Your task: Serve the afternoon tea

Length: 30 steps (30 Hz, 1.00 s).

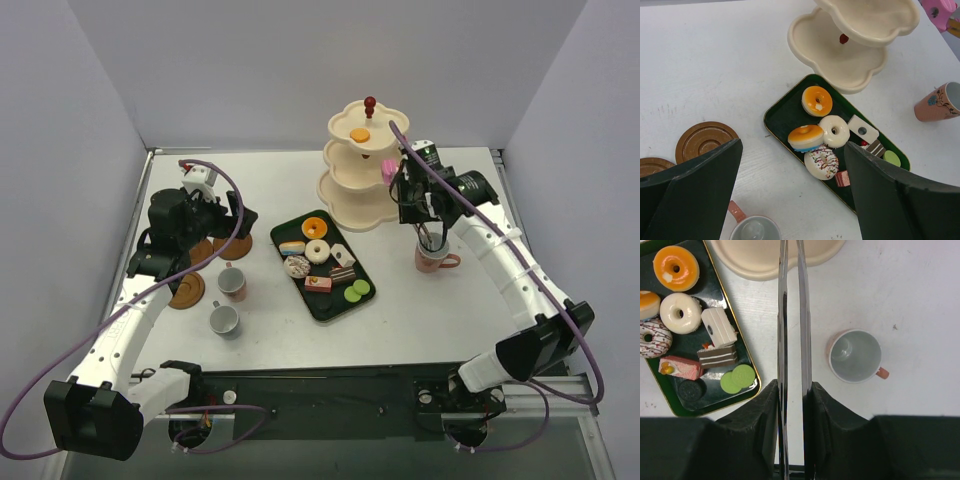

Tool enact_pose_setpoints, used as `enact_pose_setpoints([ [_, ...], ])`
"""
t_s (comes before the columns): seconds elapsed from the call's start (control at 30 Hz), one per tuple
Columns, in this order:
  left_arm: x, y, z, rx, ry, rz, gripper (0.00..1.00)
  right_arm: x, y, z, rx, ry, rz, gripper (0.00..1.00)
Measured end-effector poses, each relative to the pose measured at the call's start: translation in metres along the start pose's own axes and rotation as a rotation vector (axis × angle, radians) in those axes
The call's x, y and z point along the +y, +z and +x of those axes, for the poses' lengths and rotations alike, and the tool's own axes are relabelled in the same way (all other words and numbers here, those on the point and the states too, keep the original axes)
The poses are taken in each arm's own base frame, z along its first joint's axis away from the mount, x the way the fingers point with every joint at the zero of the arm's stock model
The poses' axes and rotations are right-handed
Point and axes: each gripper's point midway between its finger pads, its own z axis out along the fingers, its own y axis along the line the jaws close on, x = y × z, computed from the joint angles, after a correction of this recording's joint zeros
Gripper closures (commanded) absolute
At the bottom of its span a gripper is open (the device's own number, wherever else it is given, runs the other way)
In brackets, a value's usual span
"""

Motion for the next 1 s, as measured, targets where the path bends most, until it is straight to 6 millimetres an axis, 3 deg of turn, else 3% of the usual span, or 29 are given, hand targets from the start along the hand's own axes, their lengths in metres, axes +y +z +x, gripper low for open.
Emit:
enact_pose_setpoints([
  [0.3, 0.0, 0.0, 0.0, 0.0, 0.0, 0.0, 0.06, -0.01, 0.037, -0.026, 0.033, -0.016, 0.026, 0.89],
  [0.5, 0.0, 0.0, 0.0, 0.0, 0.0, 0.0, 0.06, -0.013, 0.063, -0.03, 0.065, -0.035, 0.039, 0.64],
  [0.67, 0.0, 0.0, 0.0, 0.0, 0.0, -0.001, 0.06, -0.012, 0.066, -0.03, 0.065, -0.043, 0.035, 0.51],
  [1.0, 0.0, 0.0, 0.0, 0.0, 0.0, -0.001, 0.06, -0.014, 0.059, -0.037, 0.027, -0.055, 0.029, 0.51],
])
